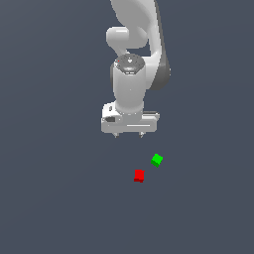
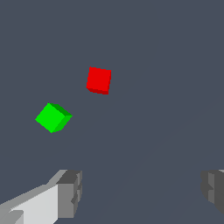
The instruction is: Stack the red cube on top of the green cube.
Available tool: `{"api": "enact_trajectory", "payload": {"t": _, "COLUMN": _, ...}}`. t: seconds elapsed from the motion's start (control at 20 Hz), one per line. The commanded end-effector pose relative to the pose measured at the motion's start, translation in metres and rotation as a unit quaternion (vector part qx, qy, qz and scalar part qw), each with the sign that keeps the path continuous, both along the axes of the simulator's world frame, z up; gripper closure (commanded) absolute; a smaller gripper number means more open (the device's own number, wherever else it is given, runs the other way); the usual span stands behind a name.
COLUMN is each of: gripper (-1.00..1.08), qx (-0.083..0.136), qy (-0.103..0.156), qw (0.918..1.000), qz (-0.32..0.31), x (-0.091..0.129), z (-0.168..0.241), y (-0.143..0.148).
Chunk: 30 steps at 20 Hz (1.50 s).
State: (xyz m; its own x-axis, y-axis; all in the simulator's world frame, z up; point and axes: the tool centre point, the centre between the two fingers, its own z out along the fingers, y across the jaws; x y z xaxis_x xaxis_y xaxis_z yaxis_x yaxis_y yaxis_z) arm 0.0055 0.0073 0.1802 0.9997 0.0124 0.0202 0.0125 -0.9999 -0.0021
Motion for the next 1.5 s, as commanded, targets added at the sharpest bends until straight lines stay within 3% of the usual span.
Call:
{"api": "enact_trajectory", "payload": {"t": 0.0, "gripper": -0.92, "qx": 0.0, "qy": 0.0, "qw": 1.0, "qz": 0.0, "x": 0.0, "z": 0.0, "y": 0.0}}
{"api": "enact_trajectory", "payload": {"t": 0.55, "gripper": -0.92, "qx": 0.0, "qy": 0.002, "qw": 0.9999, "qz": -0.015, "x": 0.018, "z": -0.019, "y": 0.01}}
{"api": "enact_trajectory", "payload": {"t": 1.45, "gripper": -0.92, "qx": -0.001, "qy": 0.009, "qw": 0.9971, "qz": -0.076, "x": 0.092, "z": -0.095, "y": 0.042}}
